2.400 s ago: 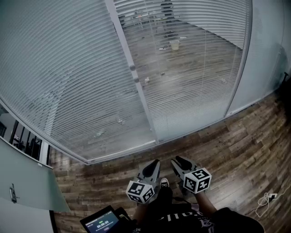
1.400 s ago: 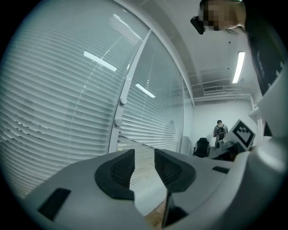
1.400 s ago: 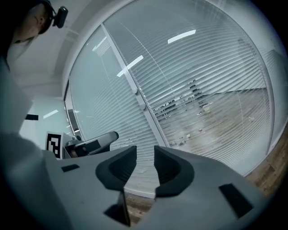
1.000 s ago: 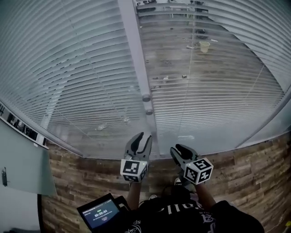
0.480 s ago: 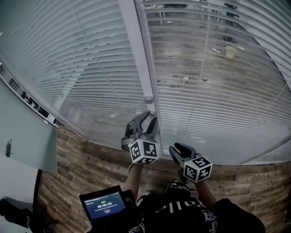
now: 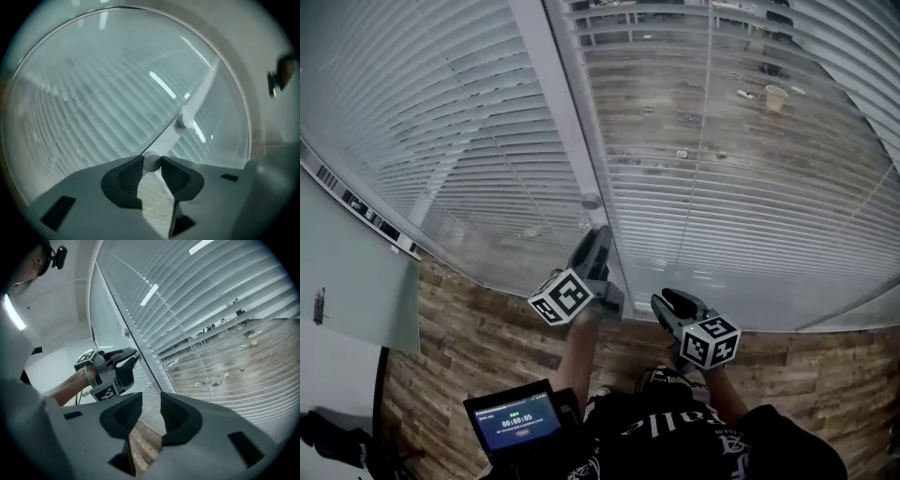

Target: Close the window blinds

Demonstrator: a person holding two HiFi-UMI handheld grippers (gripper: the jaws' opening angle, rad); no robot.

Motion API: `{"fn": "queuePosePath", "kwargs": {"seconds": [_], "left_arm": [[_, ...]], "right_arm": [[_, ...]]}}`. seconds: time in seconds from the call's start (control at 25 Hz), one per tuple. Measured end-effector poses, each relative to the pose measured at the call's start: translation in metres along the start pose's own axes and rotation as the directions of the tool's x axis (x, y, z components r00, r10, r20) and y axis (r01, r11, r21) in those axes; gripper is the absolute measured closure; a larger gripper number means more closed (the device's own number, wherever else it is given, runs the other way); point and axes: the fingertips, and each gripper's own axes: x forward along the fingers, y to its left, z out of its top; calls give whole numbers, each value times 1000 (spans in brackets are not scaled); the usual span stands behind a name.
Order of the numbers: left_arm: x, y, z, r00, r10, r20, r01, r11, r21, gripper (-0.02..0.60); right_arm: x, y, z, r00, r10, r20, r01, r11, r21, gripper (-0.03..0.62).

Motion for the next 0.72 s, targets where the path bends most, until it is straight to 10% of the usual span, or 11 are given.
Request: {"fn": "queuePosePath", "kwargs": {"seconds": [0.08, 0.16, 0.2, 0.28, 0.32, 0.36, 0.44, 0.56, 0.64, 0.68, 0.72], "left_arm": [[1, -2, -1, 996, -51, 69, 70, 950, -304, 454], [2, -5, 0, 992, -56, 114, 97, 915, -391, 454], [2, -4, 0, 993, -48, 106, 80, 941, -329, 454], [0, -3, -3, 1000, 10, 17, -11, 999, 41, 453], [-2, -2, -6, 997, 72, -42, -56, 951, 304, 451], [-4, -1, -10, 985, 148, -86, -77, 830, 552, 449], [-6, -2, -13, 959, 266, -99, -39, 469, 882, 449], [0, -12, -15, 944, 320, -78, 90, -24, 996, 442], [3, -14, -18, 934, 348, -77, 151, -191, 970, 443], [3, -14, -18, 936, 344, -76, 149, -191, 970, 451], [2, -14, -17, 943, 324, -80, 125, -122, 985, 451]], "right_arm": [[-2, -1, -1, 1000, -3, 2, 3, 1000, 6, 462], [-3, -2, -1, 1000, -7, 5, 7, 1000, 9, 462], [-3, -3, 0, 1000, -8, 7, 8, 1000, 10, 462], [-3, -3, 0, 1000, -10, 12, 10, 1000, 13, 462], [-3, -2, 1, 1000, -9, 14, 9, 1000, 15, 462], [-4, -2, 1, 1000, -9, 16, 9, 1000, 16, 462], [-4, -1, 1, 1000, -9, 16, 8, 1000, 16, 462], [-2, -1, -1, 1000, -10, 12, 10, 1000, 18, 462], [1, 0, -2, 1000, -10, 12, 9, 1000, 20, 462], [2, 1, -1, 1000, -10, 14, 10, 1000, 20, 462], [2, 1, -1, 1000, -11, 17, 10, 1000, 20, 462]]}}
